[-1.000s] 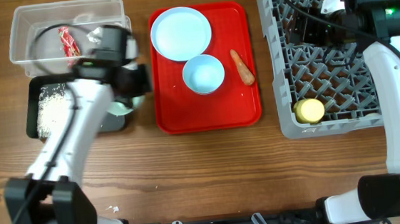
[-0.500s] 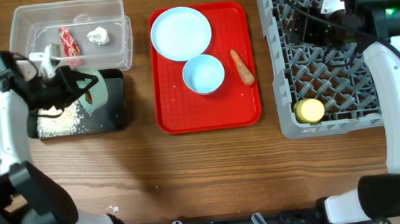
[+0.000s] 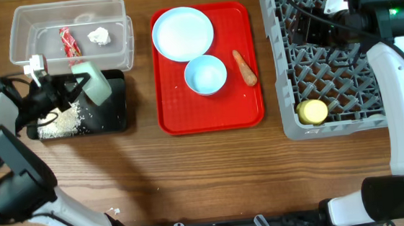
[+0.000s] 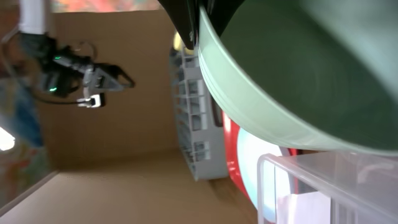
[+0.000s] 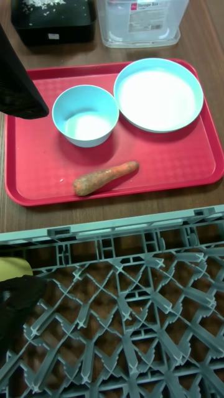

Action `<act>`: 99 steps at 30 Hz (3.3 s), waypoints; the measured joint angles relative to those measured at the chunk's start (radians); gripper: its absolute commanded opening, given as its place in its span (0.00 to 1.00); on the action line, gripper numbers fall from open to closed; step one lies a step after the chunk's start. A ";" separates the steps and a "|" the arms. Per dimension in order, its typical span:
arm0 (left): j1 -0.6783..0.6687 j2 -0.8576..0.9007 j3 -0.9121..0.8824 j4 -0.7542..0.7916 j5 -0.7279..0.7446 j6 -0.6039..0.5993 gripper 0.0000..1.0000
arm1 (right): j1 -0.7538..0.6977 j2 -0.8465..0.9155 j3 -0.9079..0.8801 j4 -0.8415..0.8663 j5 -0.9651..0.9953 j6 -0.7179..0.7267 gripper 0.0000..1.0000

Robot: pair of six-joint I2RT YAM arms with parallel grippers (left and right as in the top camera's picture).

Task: Sort waste into correct bins and load items into the dishwasher rack
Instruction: 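Carry the green bowl to the black tray and tip out food, then return the empty green bowl onto the red tray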

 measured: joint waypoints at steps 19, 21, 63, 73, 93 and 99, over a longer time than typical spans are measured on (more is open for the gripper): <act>-0.035 0.007 0.000 -0.055 0.079 -0.001 0.04 | 0.000 0.000 0.000 0.001 0.000 -0.014 0.82; -0.091 -0.078 0.001 -0.051 0.011 -0.001 0.04 | 0.000 0.000 0.000 0.001 0.000 -0.014 0.82; -1.217 -0.073 -0.004 0.129 -1.581 -0.436 0.38 | 0.000 0.000 0.000 0.003 0.000 -0.025 0.82; -1.217 -0.073 0.025 0.082 -1.570 -0.462 0.65 | 0.000 0.000 0.000 0.005 0.000 -0.026 0.83; -1.126 -0.100 0.332 0.137 -1.481 -0.417 0.85 | 0.000 0.000 0.000 0.028 0.000 -0.026 0.84; -1.006 -0.100 0.360 0.322 -1.434 -0.357 0.90 | 0.000 0.000 0.000 0.033 -0.001 -0.026 0.84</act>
